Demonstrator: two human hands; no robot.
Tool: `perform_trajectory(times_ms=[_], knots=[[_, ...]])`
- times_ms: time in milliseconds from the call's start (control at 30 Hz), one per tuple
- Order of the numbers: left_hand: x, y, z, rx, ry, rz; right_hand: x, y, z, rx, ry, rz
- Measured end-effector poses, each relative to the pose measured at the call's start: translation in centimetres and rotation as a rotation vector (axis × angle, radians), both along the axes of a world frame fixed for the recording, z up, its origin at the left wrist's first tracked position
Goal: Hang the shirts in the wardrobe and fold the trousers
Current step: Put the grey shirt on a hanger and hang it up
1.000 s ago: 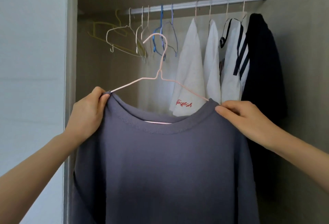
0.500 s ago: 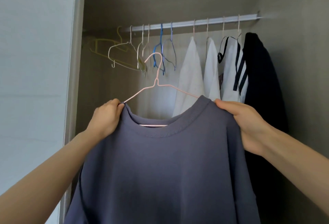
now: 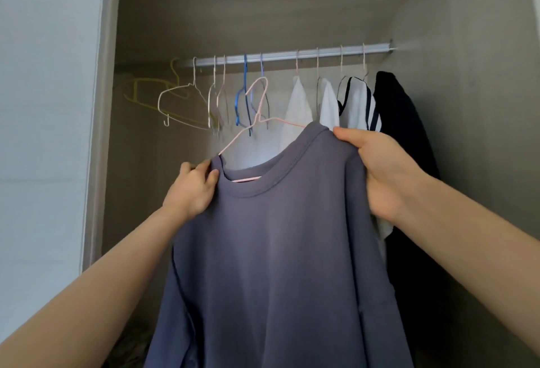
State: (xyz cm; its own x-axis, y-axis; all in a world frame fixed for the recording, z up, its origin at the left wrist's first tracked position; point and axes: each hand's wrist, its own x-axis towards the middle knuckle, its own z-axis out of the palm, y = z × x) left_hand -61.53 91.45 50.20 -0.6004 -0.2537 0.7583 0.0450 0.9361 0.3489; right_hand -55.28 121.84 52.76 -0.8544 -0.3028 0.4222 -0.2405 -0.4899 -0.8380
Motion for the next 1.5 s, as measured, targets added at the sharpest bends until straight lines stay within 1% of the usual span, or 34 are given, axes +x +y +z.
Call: perform_trajectory(times_ms=[133,200,267,367,467,533,633,733,867,933,967,1033,1100,1133,1200,1333,1400,1500], knots=[[1.3,3.7,0.9,-0.013,0.009,-0.18,0.9,-0.7,1.2,-0.03,0.039,-0.097],[2.2,5.6,1.4,0.005,0.02,-0.307,1.2,-1.1,2.0,-0.045,0.055,-0.107],[3.4,7.3,1.7,0.075,0.037,-0.484,1.5,-1.8,2.8,-0.06,0.075,-0.11],[4.9,9.0,2.0,0.226,0.029,-0.705,1.4,-3.2,4.2,-0.073,0.112,-0.194],[6.1,9.7,2.2,0.431,-0.065,-0.967,0.9,-5.0,6.3,-0.06,0.139,-0.278],[6.7,9.9,2.3,0.45,-0.13,-1.063,0.6,-6.5,7.4,-0.021,0.196,-0.321],[6.4,10.2,2.5,0.339,-0.145,-0.983,-0.8,-8.6,8.2,0.042,0.332,-0.504],[4.8,10.3,2.1,0.259,-0.092,-0.873,-2.4,-10.4,8.7,0.146,0.43,-0.623],[1.2,9.5,1.6,0.223,-0.029,-0.573,-5.3,-11.6,10.1,0.236,0.535,-0.705],[-0.7,8.7,1.8,0.162,0.048,-0.41,-6.7,-11.8,10.8,0.303,0.594,-0.766],[-1.6,8.1,1.9,0.146,0.1,-0.363,-7.6,-11.8,11.1,0.341,0.612,-0.783],[-3.7,7.1,2.1,0.153,0.175,-0.34,-9.4,-12.0,12.2,0.376,0.606,-0.836],[-5.8,6.4,2.5,0.149,0.211,-0.325,-11.1,-12.6,13.1,0.387,0.573,-0.885],[-6.8,6.2,2.8,0.141,0.227,-0.313,-12.3,-13.0,13.4,0.437,0.59,-0.943],[-8.8,5.8,3.4,0.125,0.253,-0.301,-13.7,-13.9,14.4,0.454,0.597,-0.983],[-11.5,5.3,4.2,0.111,0.298,-0.312,-15.8,-15.2,15.3,0.614,0.585,-1.171],[-12.3,5.3,4.3,0.11,0.308,-0.321,-16.6,-15.6,15.7,0.649,0.595,-1.274],[-13.1,5.5,4.3,0.081,0.321,-0.325,-17.7,-16.1,15.9,0.734,0.669,-1.4]])
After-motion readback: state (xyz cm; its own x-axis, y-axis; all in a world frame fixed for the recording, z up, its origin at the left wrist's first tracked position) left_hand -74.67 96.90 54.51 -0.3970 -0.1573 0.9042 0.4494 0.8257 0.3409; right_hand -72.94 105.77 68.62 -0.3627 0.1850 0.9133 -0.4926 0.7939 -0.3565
